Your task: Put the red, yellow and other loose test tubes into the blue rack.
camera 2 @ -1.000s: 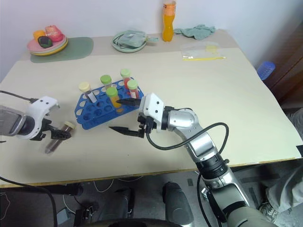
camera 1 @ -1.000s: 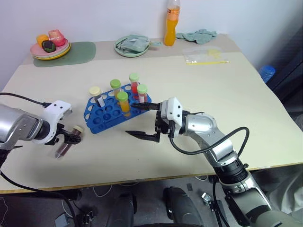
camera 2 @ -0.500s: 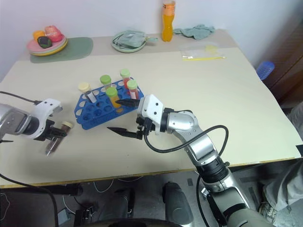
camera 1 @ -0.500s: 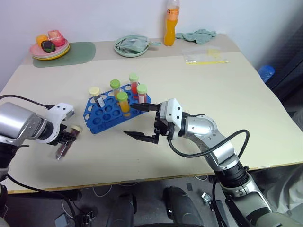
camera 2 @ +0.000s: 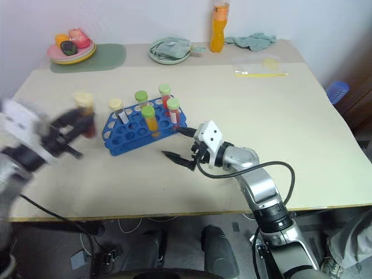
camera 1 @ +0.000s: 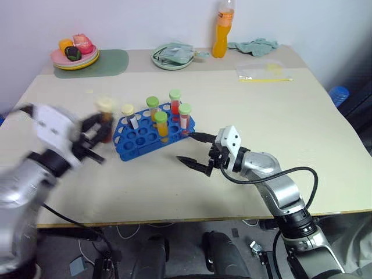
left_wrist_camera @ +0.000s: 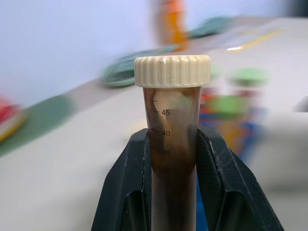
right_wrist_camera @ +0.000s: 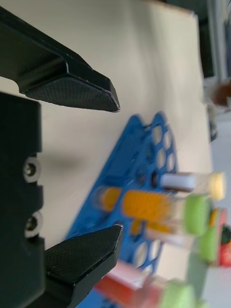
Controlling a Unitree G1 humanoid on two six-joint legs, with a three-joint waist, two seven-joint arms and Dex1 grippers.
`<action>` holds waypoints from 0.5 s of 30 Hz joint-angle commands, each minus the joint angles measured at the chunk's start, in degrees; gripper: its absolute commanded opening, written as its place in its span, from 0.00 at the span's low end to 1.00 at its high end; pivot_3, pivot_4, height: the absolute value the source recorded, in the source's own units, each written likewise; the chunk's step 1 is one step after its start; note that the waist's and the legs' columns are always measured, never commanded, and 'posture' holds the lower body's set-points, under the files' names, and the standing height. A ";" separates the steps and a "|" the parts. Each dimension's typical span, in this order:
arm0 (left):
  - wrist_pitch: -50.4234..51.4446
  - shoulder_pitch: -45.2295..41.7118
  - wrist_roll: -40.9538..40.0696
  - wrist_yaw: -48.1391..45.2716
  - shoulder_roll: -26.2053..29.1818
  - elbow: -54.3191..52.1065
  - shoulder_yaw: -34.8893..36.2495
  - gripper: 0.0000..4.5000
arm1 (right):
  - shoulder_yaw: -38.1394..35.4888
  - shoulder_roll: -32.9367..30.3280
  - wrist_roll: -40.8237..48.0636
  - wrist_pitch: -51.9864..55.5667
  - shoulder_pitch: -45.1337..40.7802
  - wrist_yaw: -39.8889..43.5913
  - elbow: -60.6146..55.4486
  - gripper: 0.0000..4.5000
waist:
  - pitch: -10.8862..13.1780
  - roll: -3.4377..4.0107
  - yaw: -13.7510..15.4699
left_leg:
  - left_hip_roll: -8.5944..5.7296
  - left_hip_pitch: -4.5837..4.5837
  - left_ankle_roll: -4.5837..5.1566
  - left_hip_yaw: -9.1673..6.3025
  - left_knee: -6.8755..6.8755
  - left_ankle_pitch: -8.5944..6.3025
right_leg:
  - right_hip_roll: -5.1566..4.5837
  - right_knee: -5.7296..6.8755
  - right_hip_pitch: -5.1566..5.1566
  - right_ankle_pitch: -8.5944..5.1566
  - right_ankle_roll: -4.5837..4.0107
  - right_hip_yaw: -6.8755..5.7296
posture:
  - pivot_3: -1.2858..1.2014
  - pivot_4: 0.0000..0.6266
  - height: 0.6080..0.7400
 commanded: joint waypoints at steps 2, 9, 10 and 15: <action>-18.04 -0.85 17.29 14.26 -9.71 9.07 -9.68 0.16 | -0.29 1.07 -1.48 -3.12 -0.68 -1.35 1.16 0.92 | -0.03 0.02 -0.04 | 0.00 0.11 0.04 0.00 0.01 0.03 | 0.04 0.02 0.14 0.01 -0.01 0.00 | 0.52 0.24 1.00; -28.03 -4.05 22.46 18.69 -17.91 20.10 -15.25 0.16 | 0.08 1.63 -1.90 -3.41 -0.13 -1.84 0.31 0.92 | -0.03 0.02 -0.02 | 0.00 0.09 0.06 -0.01 -0.01 0.03 | 0.03 0.02 0.15 0.01 0.00 -0.02 | 0.52 0.24 1.00; -28.72 -4.40 23.73 18.84 -17.94 21.20 -16.02 0.16 | 0.11 1.68 -1.93 -3.32 0.07 -1.95 -0.04 0.92 | -0.03 0.02 -0.02 | 0.00 0.09 0.06 -0.01 0.00 0.03 | 0.03 0.02 0.15 0.01 0.00 -0.02 | 0.52 0.24 1.00; -28.57 -5.56 24.28 18.42 -18.53 24.05 -16.56 0.16 | 0.32 1.90 -1.92 -2.82 0.91 -2.54 -1.35 0.92 | -0.03 0.02 -0.11 | 0.00 0.09 0.06 -0.01 -0.01 0.03 | 0.04 0.03 0.15 0.01 0.01 -0.02 | 0.52 0.24 1.00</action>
